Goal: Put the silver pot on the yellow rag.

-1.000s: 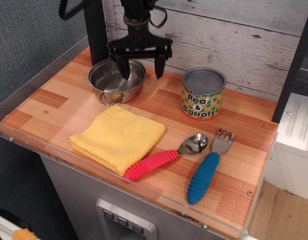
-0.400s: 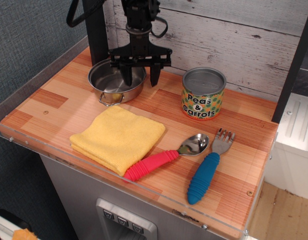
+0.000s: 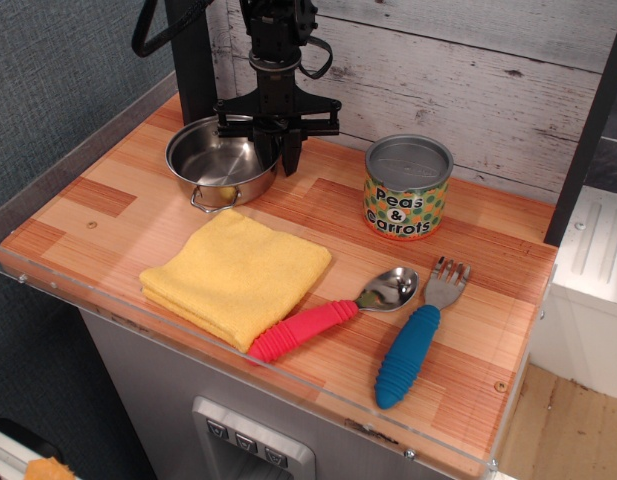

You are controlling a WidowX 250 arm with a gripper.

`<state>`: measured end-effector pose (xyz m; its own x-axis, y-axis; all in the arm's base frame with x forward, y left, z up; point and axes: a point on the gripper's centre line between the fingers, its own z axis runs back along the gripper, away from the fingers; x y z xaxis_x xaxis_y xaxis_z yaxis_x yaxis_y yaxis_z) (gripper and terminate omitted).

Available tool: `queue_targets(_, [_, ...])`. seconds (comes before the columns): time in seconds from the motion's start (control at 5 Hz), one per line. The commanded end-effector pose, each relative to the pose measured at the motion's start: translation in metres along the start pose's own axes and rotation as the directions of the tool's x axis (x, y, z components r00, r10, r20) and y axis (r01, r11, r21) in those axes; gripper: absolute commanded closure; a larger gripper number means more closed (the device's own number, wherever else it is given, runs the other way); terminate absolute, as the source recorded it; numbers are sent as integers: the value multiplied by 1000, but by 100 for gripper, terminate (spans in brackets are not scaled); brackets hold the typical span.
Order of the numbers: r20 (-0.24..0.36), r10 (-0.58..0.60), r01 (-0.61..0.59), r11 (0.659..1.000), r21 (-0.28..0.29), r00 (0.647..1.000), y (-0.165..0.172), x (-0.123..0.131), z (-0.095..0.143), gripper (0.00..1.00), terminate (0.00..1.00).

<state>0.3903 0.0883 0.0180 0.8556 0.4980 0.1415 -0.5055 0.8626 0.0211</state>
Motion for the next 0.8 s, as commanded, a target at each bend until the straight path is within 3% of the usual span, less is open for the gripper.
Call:
queue_targets(0.0, [73, -3, 4, 1000, -2, 997, 9, 12, 44, 100, 0])
queue_targets(0.4, [82, 2, -4, 1000, 22, 997, 7, 8, 72, 100, 0])
queue_targets(0.6, [89, -50, 47, 998, 43, 995, 4, -10, 83, 100, 0])
